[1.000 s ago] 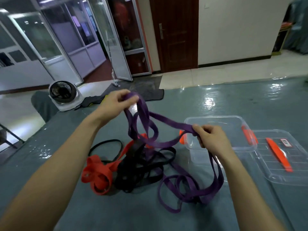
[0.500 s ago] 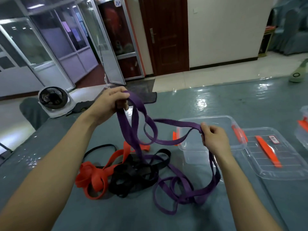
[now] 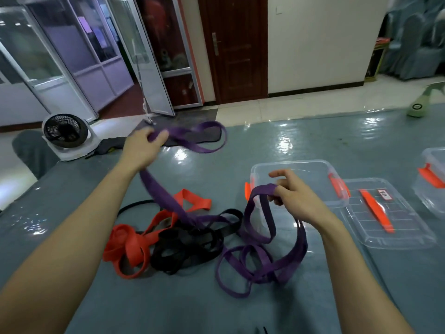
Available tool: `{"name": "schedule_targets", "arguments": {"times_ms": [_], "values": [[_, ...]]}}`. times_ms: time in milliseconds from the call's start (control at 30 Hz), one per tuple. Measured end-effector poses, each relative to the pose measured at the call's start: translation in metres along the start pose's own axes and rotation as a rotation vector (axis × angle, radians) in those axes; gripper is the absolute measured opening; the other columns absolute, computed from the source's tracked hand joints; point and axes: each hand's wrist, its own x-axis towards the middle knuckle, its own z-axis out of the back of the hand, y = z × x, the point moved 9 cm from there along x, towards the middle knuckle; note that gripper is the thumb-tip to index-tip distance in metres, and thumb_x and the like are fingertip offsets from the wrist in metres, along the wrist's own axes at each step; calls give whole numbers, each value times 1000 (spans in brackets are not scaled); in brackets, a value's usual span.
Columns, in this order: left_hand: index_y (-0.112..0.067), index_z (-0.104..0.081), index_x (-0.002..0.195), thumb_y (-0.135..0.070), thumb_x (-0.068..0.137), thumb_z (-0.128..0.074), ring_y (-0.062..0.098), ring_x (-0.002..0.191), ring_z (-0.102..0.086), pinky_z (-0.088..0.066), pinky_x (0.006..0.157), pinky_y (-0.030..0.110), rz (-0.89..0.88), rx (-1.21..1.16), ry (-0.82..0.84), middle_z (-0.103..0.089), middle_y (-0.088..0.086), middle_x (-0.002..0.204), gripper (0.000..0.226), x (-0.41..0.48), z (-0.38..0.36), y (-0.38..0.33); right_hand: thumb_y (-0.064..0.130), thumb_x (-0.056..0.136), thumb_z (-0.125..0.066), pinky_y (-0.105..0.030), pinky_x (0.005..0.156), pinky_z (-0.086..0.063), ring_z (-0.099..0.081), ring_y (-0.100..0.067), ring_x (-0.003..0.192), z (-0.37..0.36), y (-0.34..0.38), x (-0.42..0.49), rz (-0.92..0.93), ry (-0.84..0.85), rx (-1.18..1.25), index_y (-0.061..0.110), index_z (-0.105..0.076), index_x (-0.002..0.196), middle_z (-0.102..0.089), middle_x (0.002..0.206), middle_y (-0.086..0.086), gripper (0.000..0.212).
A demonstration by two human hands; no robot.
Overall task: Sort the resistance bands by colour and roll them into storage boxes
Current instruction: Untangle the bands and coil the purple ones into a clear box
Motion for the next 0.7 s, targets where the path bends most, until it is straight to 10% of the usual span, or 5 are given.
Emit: {"name": "schedule_targets", "arguments": {"times_ms": [100, 167, 300, 400, 700], "values": [[-14, -39, 164, -66, 91, -77, 40, 156, -37, -32, 127, 53, -8, 467, 356, -38, 23, 167, 97, -48, -64, 12, 14, 100, -56, -50, 94, -55, -65, -15, 79, -1, 21, -14, 50, 43, -68, 32, -53, 132, -73, 83, 2, 37], [-28, -26, 171, -71, 77, -88, 26, 163, -28, -26, 133, 49, -236, 156, 570, -28, 5, 177, 120, -94, -105, -38, 21, 94, -57, -46, 87, -54, -61, -13, 75, -6, 40, -24, 91, 64, -55, 34, -52, 127, -70, 75, 8, 36], [-35, -64, 141, -48, 81, -94, -2, 133, -62, -46, 116, 31, -503, -410, 762, -71, -17, 138, 68, -155, -118, -151, 31, 81, -56, -17, 63, -43, -55, -7, 61, -20, 86, -41, 194, 118, 45, 30, -49, 122, -62, 66, 11, 42], [-7, -68, 94, -7, 91, -79, 11, 83, -75, -57, 84, 29, -493, -626, 709, -77, -2, 85, 11, -144, -74, -173, 49, 79, -79, -23, 61, -47, -58, -14, 62, -12, 106, -44, 273, 58, 38, 35, -49, 126, -66, 73, 2, 57], [-31, -58, 78, -22, 86, -72, 16, 49, -39, -32, 47, 24, -333, -870, 231, -51, 2, 58, 18, -89, 105, -76, 28, 91, -83, -49, 86, -59, -66, -11, 72, -138, 17, -17, 12, 299, -322, 14, -78, 87, -77, 78, 1, 16]]}}
